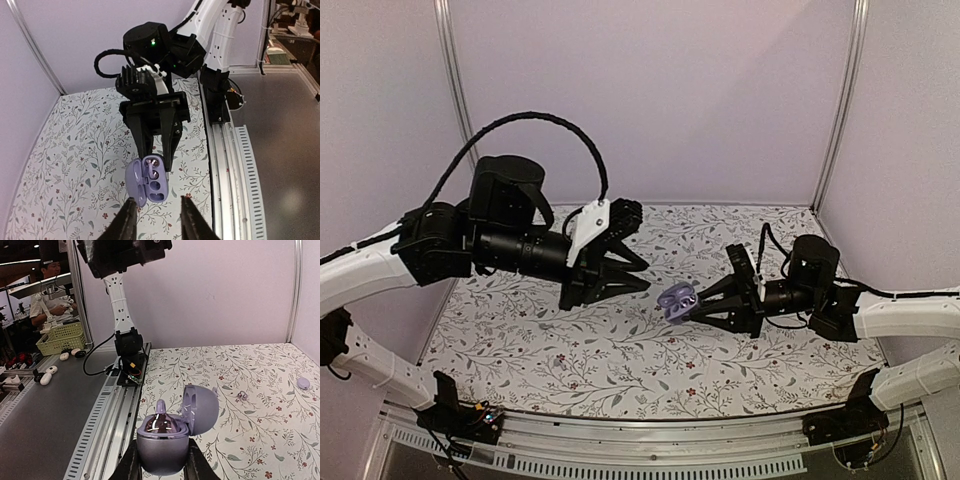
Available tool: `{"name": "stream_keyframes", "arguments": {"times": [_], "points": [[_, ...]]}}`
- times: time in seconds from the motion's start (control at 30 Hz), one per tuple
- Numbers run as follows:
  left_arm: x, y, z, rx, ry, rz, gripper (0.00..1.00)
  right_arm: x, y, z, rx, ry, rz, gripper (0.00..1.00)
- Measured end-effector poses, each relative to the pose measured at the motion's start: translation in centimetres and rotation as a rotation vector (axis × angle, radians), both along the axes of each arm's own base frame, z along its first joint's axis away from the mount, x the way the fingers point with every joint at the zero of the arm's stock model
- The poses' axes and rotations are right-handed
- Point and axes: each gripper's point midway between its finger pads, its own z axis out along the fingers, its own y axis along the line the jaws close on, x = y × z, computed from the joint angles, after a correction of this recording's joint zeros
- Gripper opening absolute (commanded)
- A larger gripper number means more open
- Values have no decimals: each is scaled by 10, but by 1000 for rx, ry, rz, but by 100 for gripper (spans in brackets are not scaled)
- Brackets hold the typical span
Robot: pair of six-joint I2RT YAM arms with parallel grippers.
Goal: Insert the wireless bluetooth earbuds into the charging case
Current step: Adjust the right earbud in the right side groove of the charging case.
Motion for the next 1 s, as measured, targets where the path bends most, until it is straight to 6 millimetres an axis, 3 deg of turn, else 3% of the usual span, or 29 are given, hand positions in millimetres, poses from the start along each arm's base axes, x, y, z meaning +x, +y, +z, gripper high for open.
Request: {"name": "stream_keyframes", "arguments": {"times": [0.1,0.33,1.0], "points": [[-1,-12,-6,5,-4,-34,15,0,1,4,5,4,5,0],[7,-38,-57,134,-4,-44,8,0,4,10,17,4,21,0],[18,-41,-63,162,-47,-10,5,-3,11,11,10,11,43,0]]}}
